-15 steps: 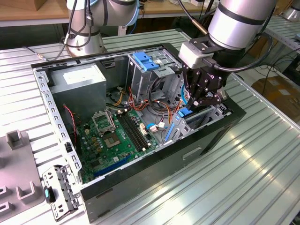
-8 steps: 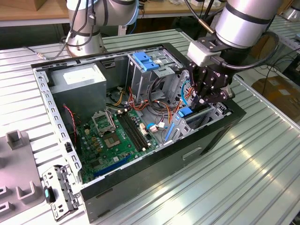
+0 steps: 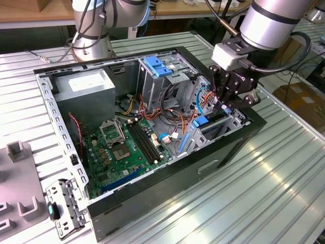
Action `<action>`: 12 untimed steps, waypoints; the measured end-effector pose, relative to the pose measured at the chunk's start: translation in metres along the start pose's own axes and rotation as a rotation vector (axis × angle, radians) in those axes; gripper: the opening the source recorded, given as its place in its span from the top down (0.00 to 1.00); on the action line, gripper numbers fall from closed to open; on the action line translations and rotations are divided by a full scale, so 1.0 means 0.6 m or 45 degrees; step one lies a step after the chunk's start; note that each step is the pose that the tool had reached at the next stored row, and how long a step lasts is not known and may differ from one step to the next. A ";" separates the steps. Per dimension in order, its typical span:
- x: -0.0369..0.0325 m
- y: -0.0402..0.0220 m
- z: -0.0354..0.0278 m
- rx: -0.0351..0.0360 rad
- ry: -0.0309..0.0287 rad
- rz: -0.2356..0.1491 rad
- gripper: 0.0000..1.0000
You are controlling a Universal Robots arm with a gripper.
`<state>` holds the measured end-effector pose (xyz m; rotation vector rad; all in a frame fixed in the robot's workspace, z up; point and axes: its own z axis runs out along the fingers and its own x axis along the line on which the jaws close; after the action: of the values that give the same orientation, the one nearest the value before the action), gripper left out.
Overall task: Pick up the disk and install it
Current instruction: 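Insert the first disk wire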
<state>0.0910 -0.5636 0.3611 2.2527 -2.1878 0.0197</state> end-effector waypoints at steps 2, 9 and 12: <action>0.000 0.000 -0.003 -0.0012 -0.0002 -0.007 0.89; -0.001 -0.008 -0.004 -0.0014 -0.0002 -0.038 0.89; -0.003 -0.028 -0.003 -0.0012 -0.0003 -0.055 0.89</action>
<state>0.1076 -0.5612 0.3628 2.2984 -2.1385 0.0184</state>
